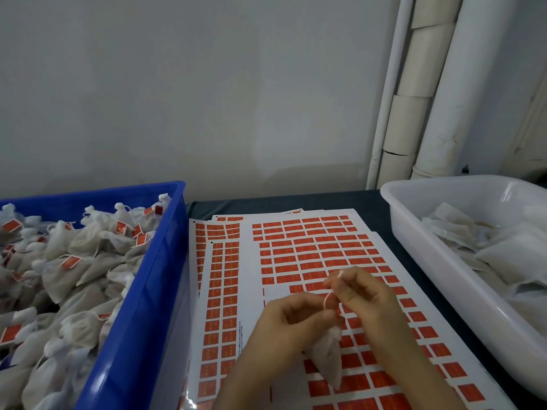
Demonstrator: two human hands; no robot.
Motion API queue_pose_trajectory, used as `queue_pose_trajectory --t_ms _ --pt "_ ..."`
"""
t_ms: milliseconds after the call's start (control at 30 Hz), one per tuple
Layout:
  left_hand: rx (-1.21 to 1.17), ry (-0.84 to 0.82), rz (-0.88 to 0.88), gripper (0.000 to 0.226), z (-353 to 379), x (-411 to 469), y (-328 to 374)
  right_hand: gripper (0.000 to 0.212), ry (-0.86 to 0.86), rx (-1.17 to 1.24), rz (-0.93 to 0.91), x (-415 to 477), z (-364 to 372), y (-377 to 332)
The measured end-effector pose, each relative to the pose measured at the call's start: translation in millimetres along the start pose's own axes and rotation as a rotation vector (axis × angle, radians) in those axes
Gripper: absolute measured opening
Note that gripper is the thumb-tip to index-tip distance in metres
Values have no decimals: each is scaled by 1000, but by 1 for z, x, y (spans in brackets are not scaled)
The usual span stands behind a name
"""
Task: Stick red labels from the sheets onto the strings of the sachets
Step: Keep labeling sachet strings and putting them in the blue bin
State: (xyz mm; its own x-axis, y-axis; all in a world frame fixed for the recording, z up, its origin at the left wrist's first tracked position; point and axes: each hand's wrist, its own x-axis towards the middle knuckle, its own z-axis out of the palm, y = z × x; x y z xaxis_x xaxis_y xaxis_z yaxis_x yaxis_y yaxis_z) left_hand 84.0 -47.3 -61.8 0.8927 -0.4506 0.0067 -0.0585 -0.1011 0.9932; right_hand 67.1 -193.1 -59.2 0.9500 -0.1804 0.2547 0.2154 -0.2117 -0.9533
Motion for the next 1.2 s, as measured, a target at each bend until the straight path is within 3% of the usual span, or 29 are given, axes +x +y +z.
queue_pose_trajectory --t_ms 100,200,333,467,567,833,1200 --pt "-66 54 37 16 -7 1 4 21 -64 -46 -1 2 6 -2" --pt "-59 139 -40 16 -11 4 4 31 -94 -144 53 8 9 -1" --pt "-7 402 -148 12 -20 10 -7 68 -151 -516 182 11 26 18" --pt "315 689 -171 11 -29 13 -22 87 -262 -948 217 4 39 42" --pt "521 727 -226 12 -29 15 -26 85 -289 -1052 192 2 38 47" --pt "520 673 -239 5 -20 16 -24 75 -349 -1090 229 -12 32 39" --pt "393 722 -208 4 -11 13 -21 76 -253 -868 337 -19 32 19"
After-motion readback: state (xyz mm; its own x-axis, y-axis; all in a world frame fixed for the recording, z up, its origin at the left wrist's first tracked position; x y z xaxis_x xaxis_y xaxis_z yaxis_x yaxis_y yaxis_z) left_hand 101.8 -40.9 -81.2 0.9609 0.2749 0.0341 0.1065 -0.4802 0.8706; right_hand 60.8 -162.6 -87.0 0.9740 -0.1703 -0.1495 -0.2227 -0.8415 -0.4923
